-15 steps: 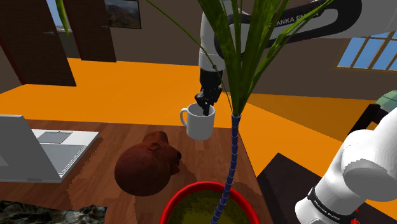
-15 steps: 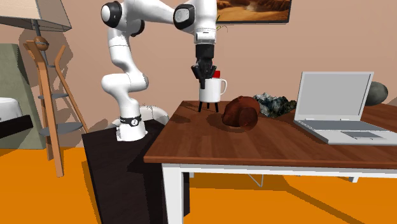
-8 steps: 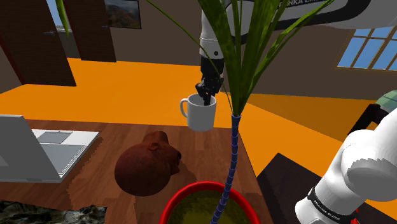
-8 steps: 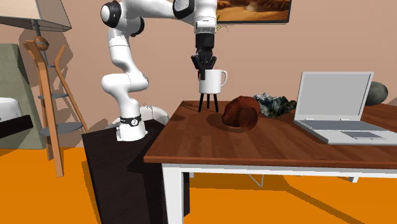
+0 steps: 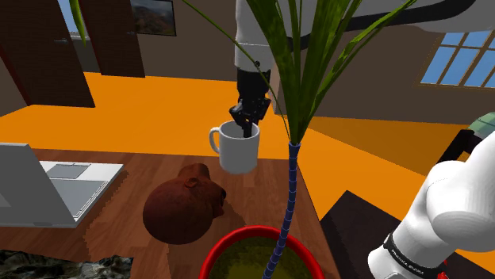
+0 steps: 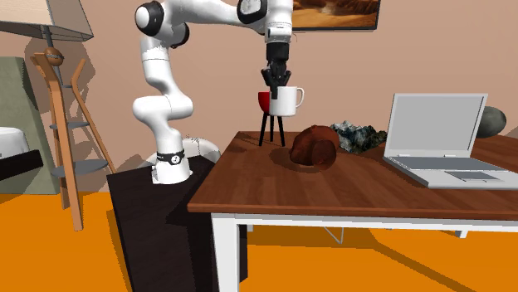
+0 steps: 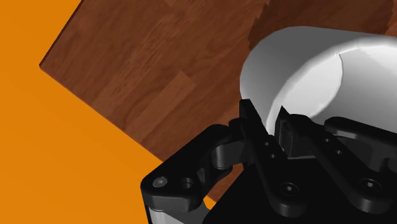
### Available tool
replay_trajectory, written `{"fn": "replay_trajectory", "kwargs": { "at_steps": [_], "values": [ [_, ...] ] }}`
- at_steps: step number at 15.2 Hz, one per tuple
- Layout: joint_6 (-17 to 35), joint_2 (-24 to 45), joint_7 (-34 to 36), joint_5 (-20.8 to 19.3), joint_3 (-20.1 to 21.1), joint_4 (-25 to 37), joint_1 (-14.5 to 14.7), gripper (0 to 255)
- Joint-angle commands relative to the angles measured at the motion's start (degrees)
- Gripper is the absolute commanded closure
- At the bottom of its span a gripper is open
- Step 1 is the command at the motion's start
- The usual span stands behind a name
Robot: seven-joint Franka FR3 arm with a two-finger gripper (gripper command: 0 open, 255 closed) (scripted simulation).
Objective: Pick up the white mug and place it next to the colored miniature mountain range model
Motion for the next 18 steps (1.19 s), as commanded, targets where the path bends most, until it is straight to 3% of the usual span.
{"fn": "replay_trajectory", "kwargs": {
  "at_steps": [1, 11, 18],
  "values": [
    [-0.01, 1.48, 3.03, -0.20, 1.78, 1.54, 1.04, 255],
    [-1.41, 11.85, 19.04, -4.16, 10.38, 12.53, 7.46, 255],
    [-4.64, 23.55, 30.67, -10.80, 14.56, 25.37, 14.89, 255]
  ]
}}
